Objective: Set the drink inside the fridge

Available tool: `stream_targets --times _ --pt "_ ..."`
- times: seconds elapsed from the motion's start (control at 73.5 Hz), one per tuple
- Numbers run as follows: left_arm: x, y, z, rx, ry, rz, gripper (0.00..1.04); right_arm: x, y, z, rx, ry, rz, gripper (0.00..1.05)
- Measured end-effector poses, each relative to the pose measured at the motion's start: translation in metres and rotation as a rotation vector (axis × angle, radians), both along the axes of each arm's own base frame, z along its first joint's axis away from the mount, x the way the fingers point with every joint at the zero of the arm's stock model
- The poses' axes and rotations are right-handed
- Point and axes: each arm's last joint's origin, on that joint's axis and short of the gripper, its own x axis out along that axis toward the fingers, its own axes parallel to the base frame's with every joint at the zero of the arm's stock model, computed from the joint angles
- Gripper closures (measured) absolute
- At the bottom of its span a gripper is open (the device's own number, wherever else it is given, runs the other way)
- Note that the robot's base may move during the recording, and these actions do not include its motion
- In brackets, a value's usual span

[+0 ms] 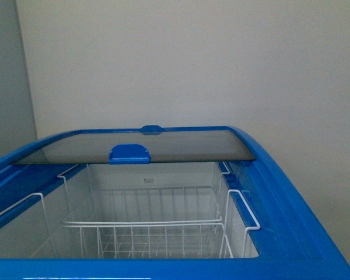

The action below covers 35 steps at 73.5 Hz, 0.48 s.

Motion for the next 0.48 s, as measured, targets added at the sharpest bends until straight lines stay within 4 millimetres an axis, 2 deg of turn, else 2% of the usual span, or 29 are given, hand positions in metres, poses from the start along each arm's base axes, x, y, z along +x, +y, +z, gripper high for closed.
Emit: stream_targets --times 0.476 --pt "0.0 0.0 0.0 0.0 0.0 0.0 0.08 0.0 0.0 0.0 0.0 0.0 0.0 0.07"
